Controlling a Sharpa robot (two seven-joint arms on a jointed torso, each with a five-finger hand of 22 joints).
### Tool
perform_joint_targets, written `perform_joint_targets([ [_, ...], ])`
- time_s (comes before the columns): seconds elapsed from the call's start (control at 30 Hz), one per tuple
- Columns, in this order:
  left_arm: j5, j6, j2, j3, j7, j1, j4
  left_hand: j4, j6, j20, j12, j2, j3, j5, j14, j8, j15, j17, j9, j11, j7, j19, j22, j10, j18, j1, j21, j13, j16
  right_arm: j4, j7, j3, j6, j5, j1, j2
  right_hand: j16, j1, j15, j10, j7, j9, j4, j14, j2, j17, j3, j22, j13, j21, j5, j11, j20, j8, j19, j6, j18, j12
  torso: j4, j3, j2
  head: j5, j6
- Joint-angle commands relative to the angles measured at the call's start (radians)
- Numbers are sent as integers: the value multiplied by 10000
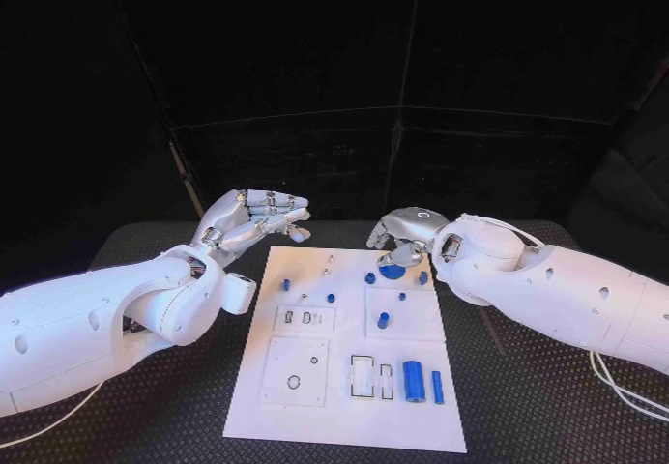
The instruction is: Assemble the parts on the task board
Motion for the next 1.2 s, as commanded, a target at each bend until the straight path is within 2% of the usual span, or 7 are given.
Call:
perform_joint_targets([
  [0.03,107,49,22,8,-6,21,46,-58,66,16,-23,40,-7,-19,66,-38,-10,14,-10,-13,3,88,4,55,134,-54,40,-14,34,63,-145,-115,315,-448,3,-3,235,-30,72,74,-23,20,4,277,-113,189,120,44,12,83,143,-8,-13,15,21,41,133,56,-18,-11,133,0,-11],
  [0.17,106,33,43,8,-1,24,49,-62,62,14,-66,58,-2,-18,37,-66,0,32,-21,-5,9,79,-3,48,124,-61,32,-21,8,54,-56,-233,361,-459,2,50,316,-51,77,99,-21,27,7,232,-114,242,181,66,12,123,181,-7,-10,30,-8,108,134,58,-26,-5,176,16,-22],
  [0.47,278,-3,58,8,6,35,-12,-70,57,19,-130,68,-6,-19,-18,-111,18,60,-37,11,24,43,-19,44,111,-79,8,-26,-38,-78,18,-368,415,-460,-1,202,472,-107,92,40,8,20,25,179,-149,376,237,91,1,172,129,8,3,13,-52,134,132,28,-33,-4,160,56,-90],
  [0.73,357,-18,69,8,3,44,-60,-75,52,23,-158,73,-7,-19,-41,-132,27,74,-45,18,31,26,-27,42,107,-86,-3,-27,-58,-138,-10,-393,286,-449,-1,287,902,-185,103,57,67,14,99,200,-91,802,354,136,7,267,138,12,17,1,-59,158,136,47,-25,-5,169,72,-127],
  [0.87,366,-27,75,8,-4,52,-89,-76,52,26,-168,76,-7,-19,-52,-140,31,79,-47,20,34,18,-30,44,105,-90,-8,-27,-69,-247,-31,-396,275,-410,-1,358,1066,-271,103,92,82,13,178,176,-39,939,448,160,8,319,211,10,24,3,-73,187,137,54,-33,-17,164,71,-180],
  [1.2,371,-47,94,8,39,78,-98,-85,55,31,-194,94,2,-18,-77,-158,38,94,-53,25,37,2,-38,50,103,-85,-20,-26,-92,-478,-71,-399,622,-374,-1,541,1474,-314,100,186,75,26,235,167,51,1317,744,218,4,440,168,3,24,36,-99,364,138,56,-33,-20,183,101,-280],
])
